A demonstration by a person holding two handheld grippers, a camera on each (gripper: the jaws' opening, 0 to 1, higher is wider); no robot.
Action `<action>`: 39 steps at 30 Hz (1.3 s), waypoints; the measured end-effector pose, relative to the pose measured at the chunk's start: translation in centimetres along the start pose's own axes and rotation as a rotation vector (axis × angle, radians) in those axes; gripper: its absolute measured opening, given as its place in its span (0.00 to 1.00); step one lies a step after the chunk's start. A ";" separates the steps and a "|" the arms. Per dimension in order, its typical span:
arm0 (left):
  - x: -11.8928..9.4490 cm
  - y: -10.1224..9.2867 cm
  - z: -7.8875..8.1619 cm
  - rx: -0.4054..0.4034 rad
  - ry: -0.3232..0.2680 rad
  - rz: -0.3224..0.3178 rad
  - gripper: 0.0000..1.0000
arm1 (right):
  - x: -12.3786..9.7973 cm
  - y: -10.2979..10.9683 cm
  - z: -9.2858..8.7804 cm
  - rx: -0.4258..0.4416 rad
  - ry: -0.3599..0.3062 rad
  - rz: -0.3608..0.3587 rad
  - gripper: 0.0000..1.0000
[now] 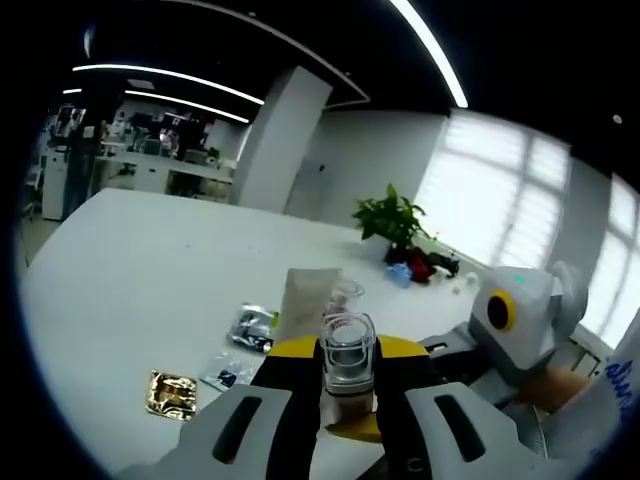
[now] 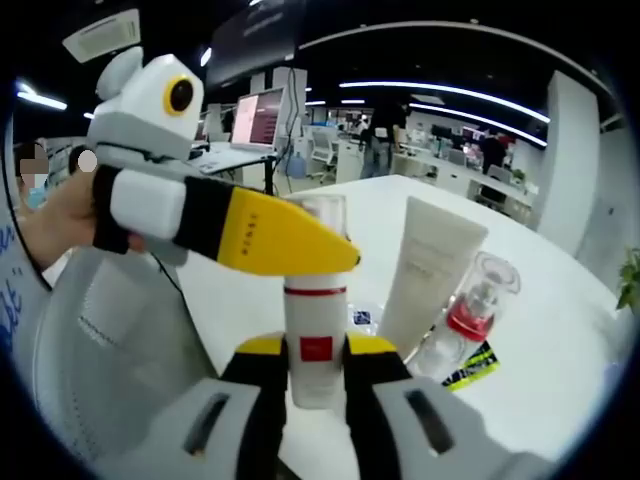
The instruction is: Arrange the skincare products in the storage area until every visible bottle or jar stands upright without overlapping.
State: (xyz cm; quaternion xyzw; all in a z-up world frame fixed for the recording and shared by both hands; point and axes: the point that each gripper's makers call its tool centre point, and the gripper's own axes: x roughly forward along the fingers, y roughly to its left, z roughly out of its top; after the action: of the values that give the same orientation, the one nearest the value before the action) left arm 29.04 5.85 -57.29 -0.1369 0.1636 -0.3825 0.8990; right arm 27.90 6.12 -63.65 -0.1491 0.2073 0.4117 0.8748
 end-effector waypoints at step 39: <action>3.6 0.9 -4.0 0.415 0.171 -0.322 0.16 | -3.0 -1.3 -1.9 0.056 0.016 -0.044 0.24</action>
State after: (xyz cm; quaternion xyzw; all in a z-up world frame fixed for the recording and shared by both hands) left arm 30.36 3.29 -61.95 0.0589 0.1331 -0.5559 0.8184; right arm 26.71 2.53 -63.76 -0.1322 0.2226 0.3851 0.8858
